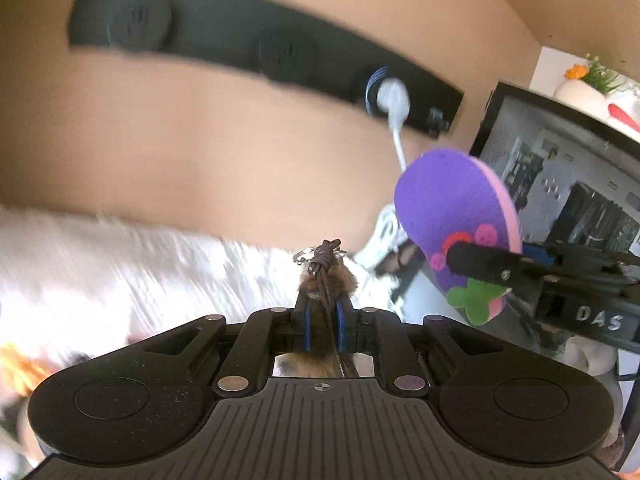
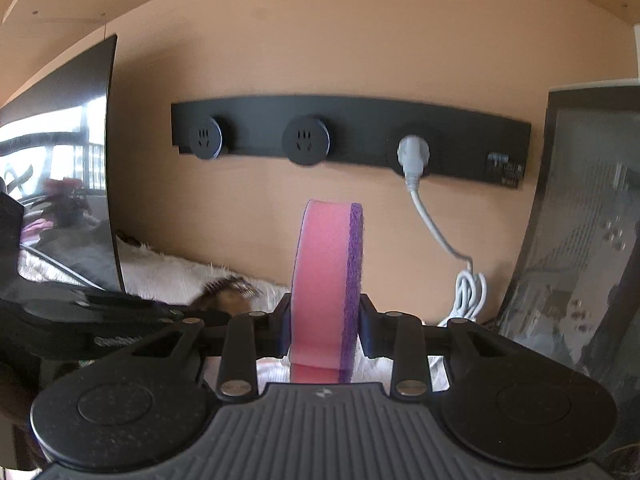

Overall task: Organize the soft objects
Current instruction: 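Carry keychain and sponge over the pink box while the left tool opens, dropping the keychain, then lower the sponge into the pink box and open the right tool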

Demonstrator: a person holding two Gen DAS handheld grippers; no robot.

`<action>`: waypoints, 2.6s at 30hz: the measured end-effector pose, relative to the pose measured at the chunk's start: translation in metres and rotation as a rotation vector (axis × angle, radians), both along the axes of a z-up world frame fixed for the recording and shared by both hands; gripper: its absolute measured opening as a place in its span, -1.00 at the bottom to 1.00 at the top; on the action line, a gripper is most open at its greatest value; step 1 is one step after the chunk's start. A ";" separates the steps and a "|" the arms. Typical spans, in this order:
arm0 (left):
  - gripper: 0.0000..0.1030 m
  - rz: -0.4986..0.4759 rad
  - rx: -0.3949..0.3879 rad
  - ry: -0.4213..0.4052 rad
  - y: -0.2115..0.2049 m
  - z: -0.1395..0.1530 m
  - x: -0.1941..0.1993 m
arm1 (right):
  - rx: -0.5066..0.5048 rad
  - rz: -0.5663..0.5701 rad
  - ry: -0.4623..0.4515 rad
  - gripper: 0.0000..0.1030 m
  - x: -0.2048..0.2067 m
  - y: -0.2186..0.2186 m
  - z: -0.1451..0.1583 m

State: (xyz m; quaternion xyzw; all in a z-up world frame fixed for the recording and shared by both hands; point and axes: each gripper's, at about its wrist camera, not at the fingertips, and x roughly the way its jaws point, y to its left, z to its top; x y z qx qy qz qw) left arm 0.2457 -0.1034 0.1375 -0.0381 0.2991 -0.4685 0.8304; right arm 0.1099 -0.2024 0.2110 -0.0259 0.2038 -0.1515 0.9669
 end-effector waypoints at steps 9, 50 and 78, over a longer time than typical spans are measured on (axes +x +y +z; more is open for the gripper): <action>-0.65 0.095 0.262 0.216 -0.019 -0.098 0.024 | 0.084 0.022 0.148 -0.39 0.022 -0.015 -0.056; -0.65 0.141 0.160 0.204 0.059 -0.055 0.036 | -0.075 0.116 0.515 -0.16 0.109 0.060 -0.166; -0.65 0.385 0.120 0.150 0.231 -0.015 0.093 | 0.285 -0.014 0.230 0.03 0.058 0.040 -0.063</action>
